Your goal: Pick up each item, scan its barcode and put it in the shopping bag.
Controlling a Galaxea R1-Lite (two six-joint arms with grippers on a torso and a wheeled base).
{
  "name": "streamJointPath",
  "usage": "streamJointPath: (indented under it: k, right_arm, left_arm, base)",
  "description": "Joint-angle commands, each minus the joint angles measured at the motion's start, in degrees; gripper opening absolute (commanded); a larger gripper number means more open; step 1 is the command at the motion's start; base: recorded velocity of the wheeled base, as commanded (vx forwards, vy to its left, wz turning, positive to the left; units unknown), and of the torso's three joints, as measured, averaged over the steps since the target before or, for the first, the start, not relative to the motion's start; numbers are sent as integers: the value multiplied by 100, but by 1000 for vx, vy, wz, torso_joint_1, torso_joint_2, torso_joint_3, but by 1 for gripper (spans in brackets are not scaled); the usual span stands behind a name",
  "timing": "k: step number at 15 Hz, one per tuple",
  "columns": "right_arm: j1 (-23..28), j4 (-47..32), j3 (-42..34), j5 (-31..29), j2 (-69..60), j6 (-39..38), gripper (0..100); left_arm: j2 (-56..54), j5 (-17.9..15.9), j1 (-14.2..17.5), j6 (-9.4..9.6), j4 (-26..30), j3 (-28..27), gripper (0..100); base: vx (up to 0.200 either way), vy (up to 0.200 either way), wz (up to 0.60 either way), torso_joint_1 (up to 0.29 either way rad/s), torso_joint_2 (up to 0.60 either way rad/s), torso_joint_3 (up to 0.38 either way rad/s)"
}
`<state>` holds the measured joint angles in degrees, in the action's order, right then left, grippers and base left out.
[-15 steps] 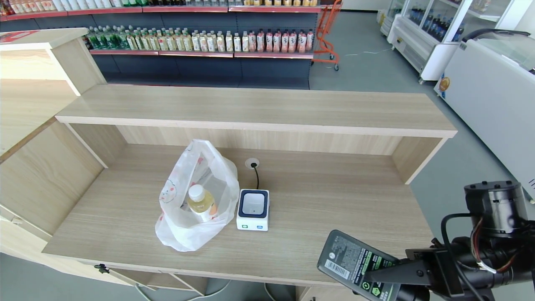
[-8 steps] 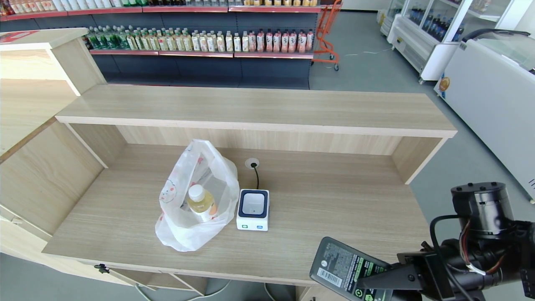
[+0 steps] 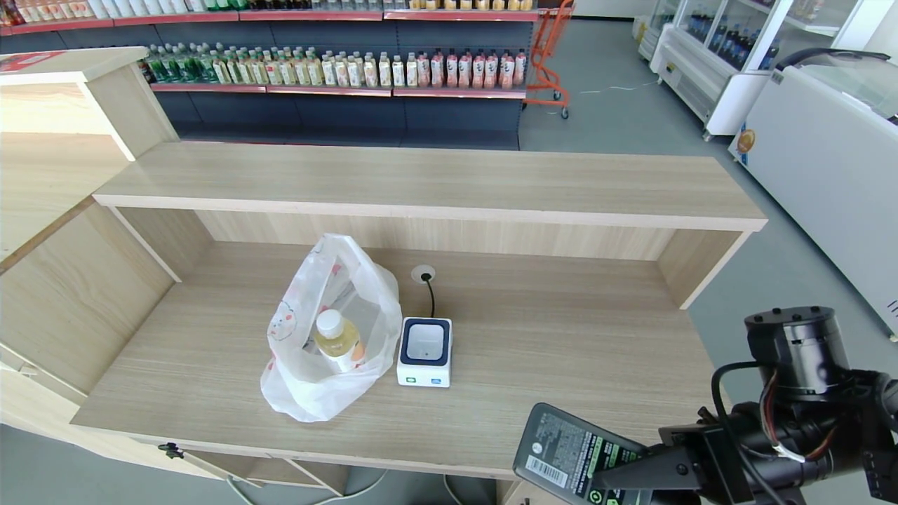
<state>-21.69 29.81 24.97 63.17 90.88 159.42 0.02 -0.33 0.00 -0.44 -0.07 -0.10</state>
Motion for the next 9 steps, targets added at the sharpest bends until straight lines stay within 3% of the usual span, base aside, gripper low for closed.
streamJointPath:
  k: [1, 9]
  right_arm:
    - [-81, -1, 26, 2, 53, 2, 0]
    - [-81, 8, 26, 2, 79, 2, 0]
  left_arm:
    - [-2, -2, 0, 0, -1, 1, 100]
    - [-2, -2, 0, 0, -1, 1, 100]
  base:
    - [0, 0, 0, 0, 0, 0]
    - [0, 0, 0, 0, 0, 0]
